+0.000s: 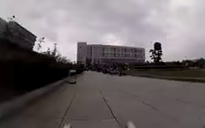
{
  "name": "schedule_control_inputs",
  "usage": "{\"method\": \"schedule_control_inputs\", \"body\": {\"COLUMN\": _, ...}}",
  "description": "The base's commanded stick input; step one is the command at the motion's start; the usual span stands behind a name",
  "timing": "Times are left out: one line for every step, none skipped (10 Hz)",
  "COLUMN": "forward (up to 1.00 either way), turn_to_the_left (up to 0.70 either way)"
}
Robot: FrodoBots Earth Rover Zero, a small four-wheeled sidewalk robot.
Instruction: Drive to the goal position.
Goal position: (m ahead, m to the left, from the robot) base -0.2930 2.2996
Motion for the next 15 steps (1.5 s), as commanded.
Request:
{"method": "schedule_control_inputs", "body": {"forward": 0.70, "turn_to_the_left": 0.14}}
{"method": "schedule_control_inputs", "body": {"forward": 0.70, "turn_to_the_left": 0.14}}
{"method": "schedule_control_inputs", "body": {"forward": 0.70, "turn_to_the_left": 0.14}}
{"method": "schedule_control_inputs", "body": {"forward": 0.70, "turn_to_the_left": 0.14}}
{"method": "schedule_control_inputs", "body": {"forward": 0.70, "turn_to_the_left": 0.14}}
{"method": "schedule_control_inputs", "body": {"forward": 0.70, "turn_to_the_left": 0.14}}
{"method": "schedule_control_inputs", "body": {"forward": 0.70, "turn_to_the_left": 0.14}}
{"method": "schedule_control_inputs", "body": {"forward": 0.70, "turn_to_the_left": 0.14}}
{"method": "schedule_control_inputs", "body": {"forward": 0.70, "turn_to_the_left": 0.14}}
{"method": "schedule_control_inputs", "body": {"forward": 0.70, "turn_to_the_left": 0.14}}
{"method": "schedule_control_inputs", "body": {"forward": 0.70, "turn_to_the_left": 0.13}}
{"method": "schedule_control_inputs", "body": {"forward": 0.70, "turn_to_the_left": 0.09}}
{"method": "schedule_control_inputs", "body": {"forward": 0.70, "turn_to_the_left": 0.00}}
{"method": "schedule_control_inputs", "body": {"forward": 0.70, "turn_to_the_left": 0.00}}
{"method": "schedule_control_inputs", "body": {"forward": 0.70, "turn_to_the_left": 0.00}}
